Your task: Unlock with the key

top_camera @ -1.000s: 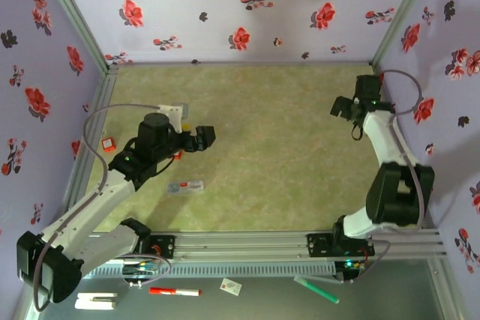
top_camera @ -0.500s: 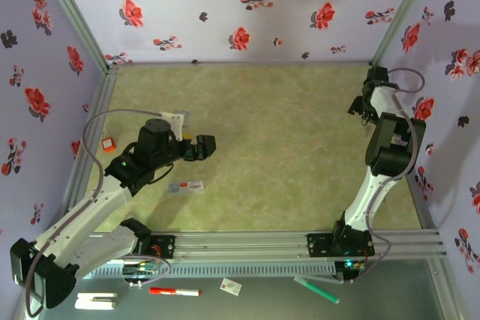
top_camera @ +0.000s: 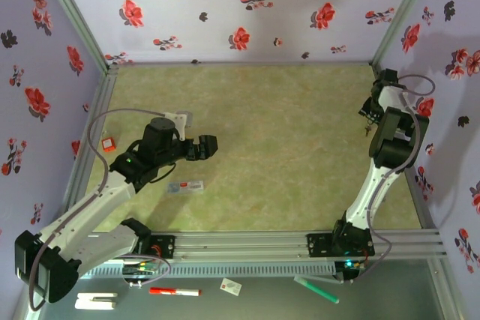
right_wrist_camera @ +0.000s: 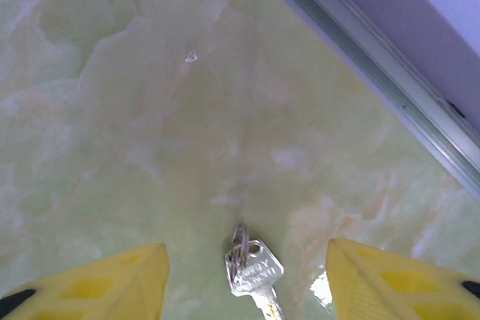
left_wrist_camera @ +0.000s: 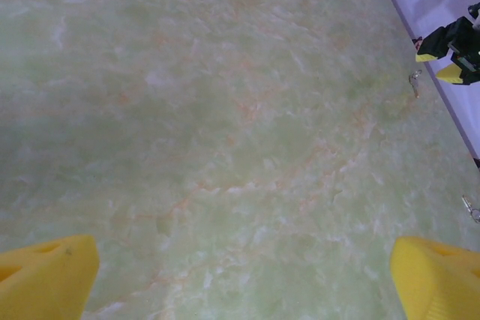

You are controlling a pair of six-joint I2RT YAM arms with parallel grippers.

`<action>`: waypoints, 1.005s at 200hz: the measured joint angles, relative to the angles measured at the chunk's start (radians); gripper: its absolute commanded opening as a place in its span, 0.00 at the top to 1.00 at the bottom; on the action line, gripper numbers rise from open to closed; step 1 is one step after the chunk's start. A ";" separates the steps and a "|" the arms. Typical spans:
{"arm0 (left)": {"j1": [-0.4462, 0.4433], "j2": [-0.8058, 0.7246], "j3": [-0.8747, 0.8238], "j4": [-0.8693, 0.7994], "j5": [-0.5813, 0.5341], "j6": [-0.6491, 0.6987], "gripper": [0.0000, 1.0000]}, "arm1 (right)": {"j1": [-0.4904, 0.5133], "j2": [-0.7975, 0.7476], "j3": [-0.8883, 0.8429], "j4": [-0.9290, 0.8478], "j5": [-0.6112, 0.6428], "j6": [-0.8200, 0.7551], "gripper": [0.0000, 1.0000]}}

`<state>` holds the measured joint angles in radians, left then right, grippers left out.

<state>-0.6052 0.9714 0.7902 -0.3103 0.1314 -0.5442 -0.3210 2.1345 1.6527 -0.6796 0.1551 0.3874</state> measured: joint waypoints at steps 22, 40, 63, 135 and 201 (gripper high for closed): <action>-0.001 0.006 0.002 -0.001 0.000 0.000 0.00 | 0.000 0.021 0.010 -0.002 -0.008 0.013 0.47; -0.002 0.012 0.004 -0.002 -0.003 0.000 0.00 | 0.000 0.031 0.019 -0.006 -0.019 0.019 0.50; -0.002 0.013 0.008 -0.005 -0.011 0.000 0.00 | 0.000 0.043 0.026 -0.007 -0.029 0.032 0.53; -0.002 0.028 0.008 -0.005 -0.023 0.001 0.00 | 0.000 0.072 0.027 -0.004 -0.037 0.050 0.67; -0.002 0.032 0.008 -0.005 -0.027 0.004 0.00 | 0.001 0.072 0.028 0.001 -0.051 0.067 1.00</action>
<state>-0.6071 1.0031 0.7979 -0.3153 0.1047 -0.5400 -0.3202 2.2066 1.6806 -0.6788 0.1043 0.4541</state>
